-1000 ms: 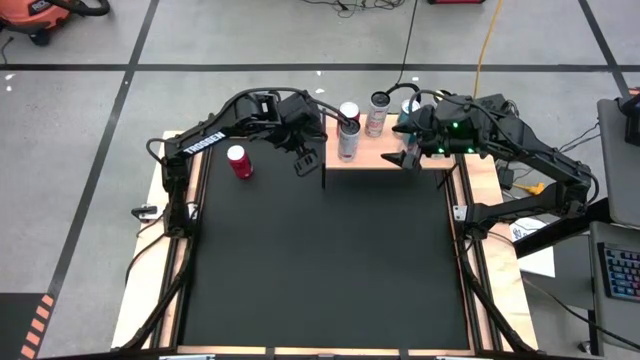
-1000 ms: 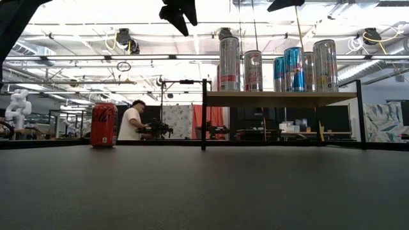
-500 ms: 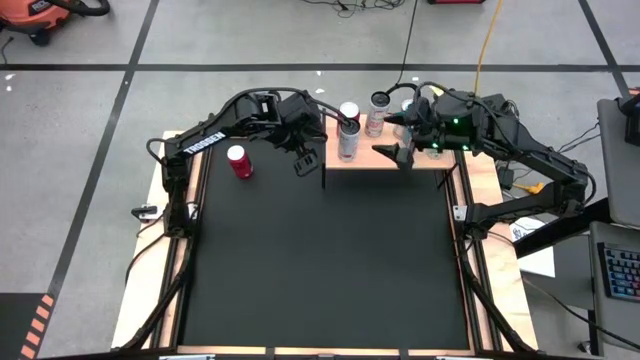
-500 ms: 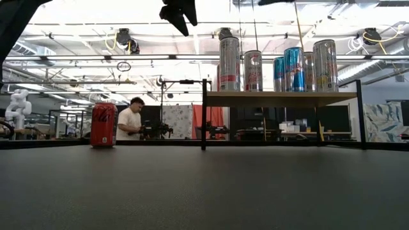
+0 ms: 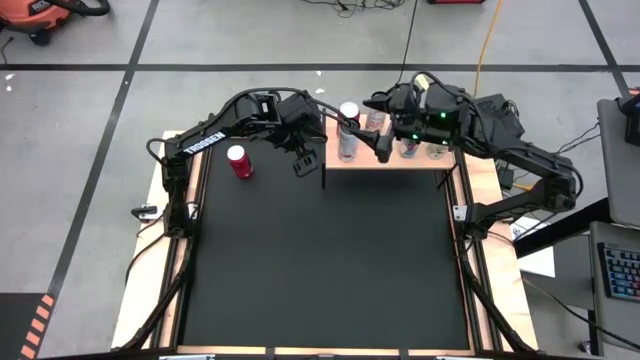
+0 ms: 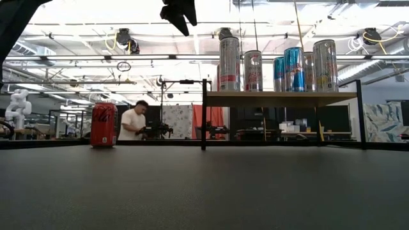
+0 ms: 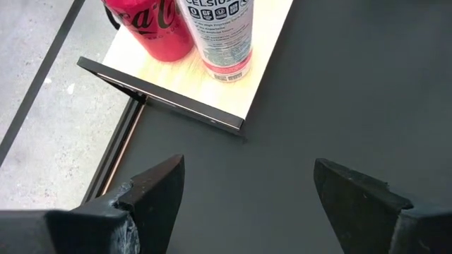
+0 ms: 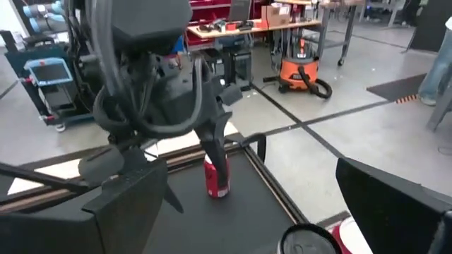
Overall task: Place canned beverage on shelf
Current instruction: Put the white-pink soda can on the shelf aligned with the other white-pink soda can
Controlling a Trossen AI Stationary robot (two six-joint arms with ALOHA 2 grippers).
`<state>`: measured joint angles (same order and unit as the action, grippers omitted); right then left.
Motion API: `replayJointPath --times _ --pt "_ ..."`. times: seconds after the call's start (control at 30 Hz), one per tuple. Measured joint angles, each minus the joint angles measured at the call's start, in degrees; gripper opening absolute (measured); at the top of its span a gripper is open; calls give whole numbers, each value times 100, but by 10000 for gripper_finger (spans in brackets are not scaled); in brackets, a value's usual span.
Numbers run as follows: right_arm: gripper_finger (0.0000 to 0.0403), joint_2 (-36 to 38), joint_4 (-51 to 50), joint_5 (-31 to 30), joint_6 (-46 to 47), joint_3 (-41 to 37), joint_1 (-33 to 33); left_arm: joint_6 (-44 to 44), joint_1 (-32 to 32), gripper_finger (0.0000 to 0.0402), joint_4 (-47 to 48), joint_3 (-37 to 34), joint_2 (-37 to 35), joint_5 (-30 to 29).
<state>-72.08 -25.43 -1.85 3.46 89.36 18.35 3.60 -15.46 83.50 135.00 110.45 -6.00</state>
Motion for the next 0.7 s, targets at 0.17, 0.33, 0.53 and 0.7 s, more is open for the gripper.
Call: replayJointPath --times 0.17,0.33,0.53,0.7 --pt "394 -104 -33 -9 186 0 2 -5 0 311 27 0 0 7" --pt "394 -117 -358 -298 144 0 5 -114 0 311 325 0 0 11" --pt "394 -130 -393 -286 -449 -2 122 -150 0 311 399 0 0 -2" --pt "394 -189 -391 -283 -610 0 393 -224 -2 311 513 -4 -46 -8"
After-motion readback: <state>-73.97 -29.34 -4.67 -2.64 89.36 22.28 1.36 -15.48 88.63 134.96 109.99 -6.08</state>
